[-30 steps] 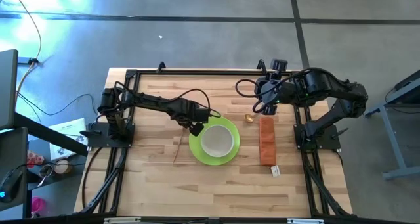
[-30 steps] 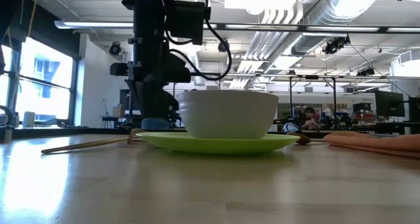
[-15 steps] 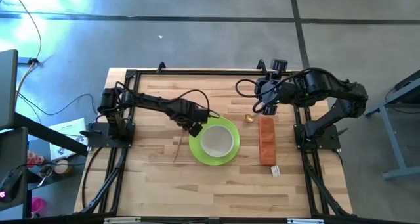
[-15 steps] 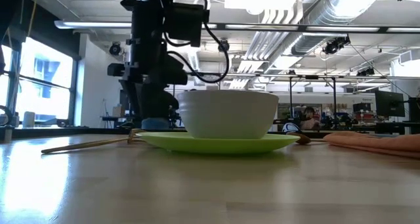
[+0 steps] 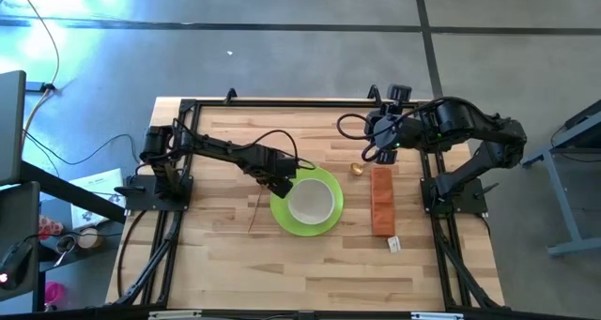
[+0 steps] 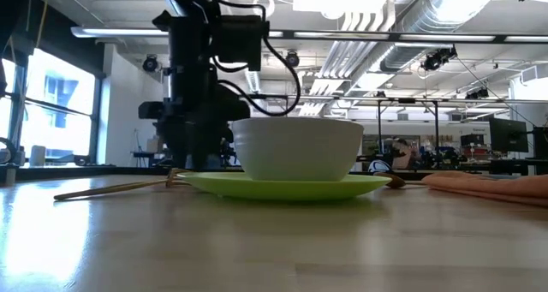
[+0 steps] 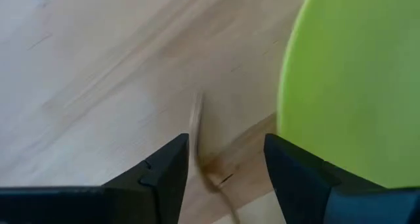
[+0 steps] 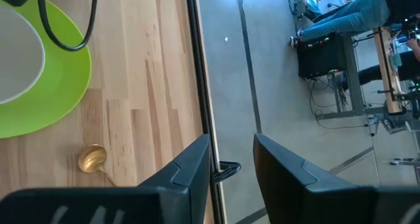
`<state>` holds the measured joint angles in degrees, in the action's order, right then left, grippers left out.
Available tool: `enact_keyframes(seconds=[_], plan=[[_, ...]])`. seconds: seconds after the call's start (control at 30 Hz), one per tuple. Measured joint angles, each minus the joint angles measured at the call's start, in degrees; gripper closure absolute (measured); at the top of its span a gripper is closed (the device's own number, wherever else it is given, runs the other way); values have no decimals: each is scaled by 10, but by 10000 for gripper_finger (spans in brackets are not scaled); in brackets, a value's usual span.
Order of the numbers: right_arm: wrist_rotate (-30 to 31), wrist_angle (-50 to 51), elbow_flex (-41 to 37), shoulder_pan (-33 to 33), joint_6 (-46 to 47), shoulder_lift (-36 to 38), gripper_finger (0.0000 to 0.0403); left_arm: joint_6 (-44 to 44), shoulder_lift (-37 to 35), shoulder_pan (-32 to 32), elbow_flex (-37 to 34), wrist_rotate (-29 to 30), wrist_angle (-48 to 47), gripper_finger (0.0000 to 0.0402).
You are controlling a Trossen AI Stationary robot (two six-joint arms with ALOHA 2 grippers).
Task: Set table place
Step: Place the fork to the left of the green plate
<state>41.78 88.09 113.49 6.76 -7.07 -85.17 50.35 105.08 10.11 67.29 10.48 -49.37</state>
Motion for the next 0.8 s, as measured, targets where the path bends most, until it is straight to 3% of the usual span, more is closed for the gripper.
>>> enact_keyframes(seconds=[0.4, 0.8], plan=[[0, 0, 0, 0, 3, 0, 293, -2, 0, 12, -1, 16, -35, 244], [0, 0, 0, 0, -8, 0, 293, 9, -2, 19, -61, -9, 27, 254]])
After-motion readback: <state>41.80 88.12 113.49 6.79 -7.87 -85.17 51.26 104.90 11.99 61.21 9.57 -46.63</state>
